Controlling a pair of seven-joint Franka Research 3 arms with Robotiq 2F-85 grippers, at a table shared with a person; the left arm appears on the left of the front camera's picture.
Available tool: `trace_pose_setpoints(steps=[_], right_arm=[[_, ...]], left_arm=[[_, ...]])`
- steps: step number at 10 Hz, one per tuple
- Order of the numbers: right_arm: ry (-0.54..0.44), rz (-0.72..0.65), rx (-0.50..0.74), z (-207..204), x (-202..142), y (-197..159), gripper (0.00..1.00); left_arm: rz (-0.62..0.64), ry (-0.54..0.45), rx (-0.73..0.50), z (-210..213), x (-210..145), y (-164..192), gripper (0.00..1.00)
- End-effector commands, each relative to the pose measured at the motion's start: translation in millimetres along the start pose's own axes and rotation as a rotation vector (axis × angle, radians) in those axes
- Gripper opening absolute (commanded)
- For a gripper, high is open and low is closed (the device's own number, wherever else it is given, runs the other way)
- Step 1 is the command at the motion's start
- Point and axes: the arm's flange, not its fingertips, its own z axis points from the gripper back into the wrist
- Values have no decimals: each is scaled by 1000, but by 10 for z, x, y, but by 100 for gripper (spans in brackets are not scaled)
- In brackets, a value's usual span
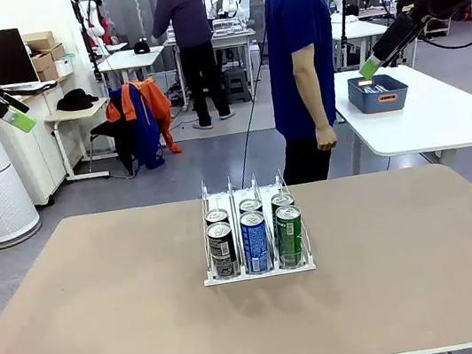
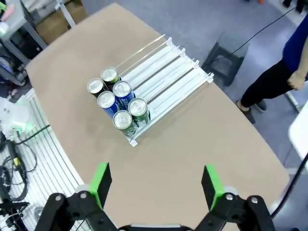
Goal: Fill the beverage cans into the dispenser.
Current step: Pick up the Sprite handed by the human.
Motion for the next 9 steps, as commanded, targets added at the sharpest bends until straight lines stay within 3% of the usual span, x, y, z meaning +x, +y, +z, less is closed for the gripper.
trace_pose_setpoints(steps=[1, 4, 5, 9], right_arm=[[40, 22, 28, -251, -15, 117, 100], [35, 16, 12, -180, 10, 99, 100], [-47, -10, 59, 58, 98, -126, 100], [-207, 57, 12, 661, 618, -374, 100]], left_arm=[[-4, -1, -31, -72, -2, 21, 100], [1, 11, -10, -55, 12, 5, 100], [45, -57, -9, -12, 71, 32, 100], [129, -75, 143, 496, 528, 181, 100]])
